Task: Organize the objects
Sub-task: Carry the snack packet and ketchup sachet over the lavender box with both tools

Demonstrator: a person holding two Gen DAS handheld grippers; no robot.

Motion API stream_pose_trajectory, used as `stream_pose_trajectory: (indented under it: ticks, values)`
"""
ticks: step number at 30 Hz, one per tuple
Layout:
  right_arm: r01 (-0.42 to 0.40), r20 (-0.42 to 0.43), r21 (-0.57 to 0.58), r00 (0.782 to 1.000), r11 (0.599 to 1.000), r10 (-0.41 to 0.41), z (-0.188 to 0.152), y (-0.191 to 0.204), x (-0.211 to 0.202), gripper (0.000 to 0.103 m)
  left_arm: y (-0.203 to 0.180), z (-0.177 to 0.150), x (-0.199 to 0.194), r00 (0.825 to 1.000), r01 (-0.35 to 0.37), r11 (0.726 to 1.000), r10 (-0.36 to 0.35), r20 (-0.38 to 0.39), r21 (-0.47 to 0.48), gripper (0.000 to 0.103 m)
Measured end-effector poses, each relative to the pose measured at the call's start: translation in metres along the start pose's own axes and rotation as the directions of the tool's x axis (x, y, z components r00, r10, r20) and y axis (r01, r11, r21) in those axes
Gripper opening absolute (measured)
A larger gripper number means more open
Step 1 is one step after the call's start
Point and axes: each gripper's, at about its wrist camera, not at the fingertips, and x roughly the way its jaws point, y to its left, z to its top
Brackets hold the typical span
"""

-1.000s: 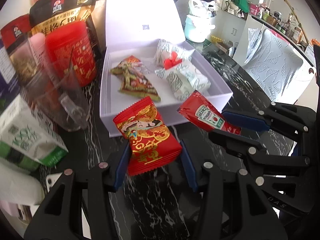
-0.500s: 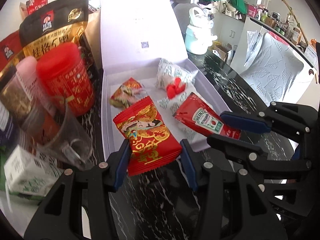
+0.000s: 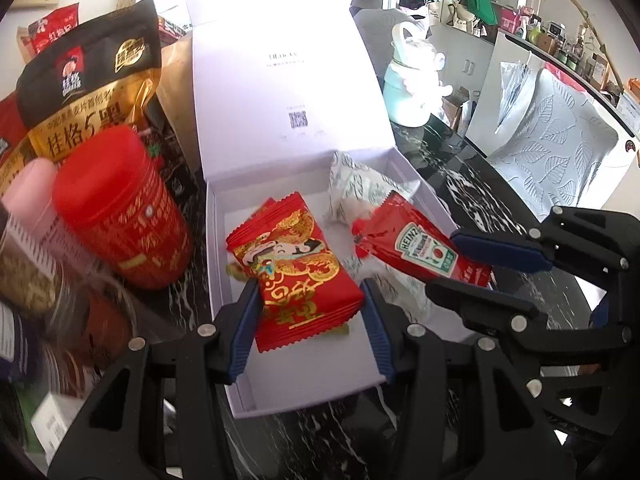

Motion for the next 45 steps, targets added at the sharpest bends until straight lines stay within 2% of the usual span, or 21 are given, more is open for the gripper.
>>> stream_pose_trajectory:
  ticks: [15, 22, 35, 45]
  values:
    - [-0.019, 0.010, -0.009, 1.000, 1.000, 0.019, 0.040, -0.030, 0.026, 0.026, 0.017, 0.043, 0.039, 0.999, -0.017, 1.000, 0.016, -0.035, -0.015, 0.048]
    - [-0.004, -0.006, -0.018, 1.000, 1.000, 0.004, 0.053, -0.046, 0.049, 0.026, 0.028, 0.057, 0.065, 0.997, -0.028, 0.997, 0.023, -0.071, -0.071, 0.048]
    - [-0.039, -0.067, 0.026, 0.997, 0.999, 0.041, 0.052, -0.076, 0.090, 0.026, 0.021, 0.061, 0.101, 0.991, -0.020, 0.999, 0.013, -0.134, -0.047, 0.048]
    - [-0.044, -0.111, 0.027, 0.993, 0.999, 0.047, 0.040, -0.082, 0.108, 0.026, 0.019, 0.054, 0.123, 0.982, -0.019, 0.999, 0.010, -0.190, -0.048, 0.048]
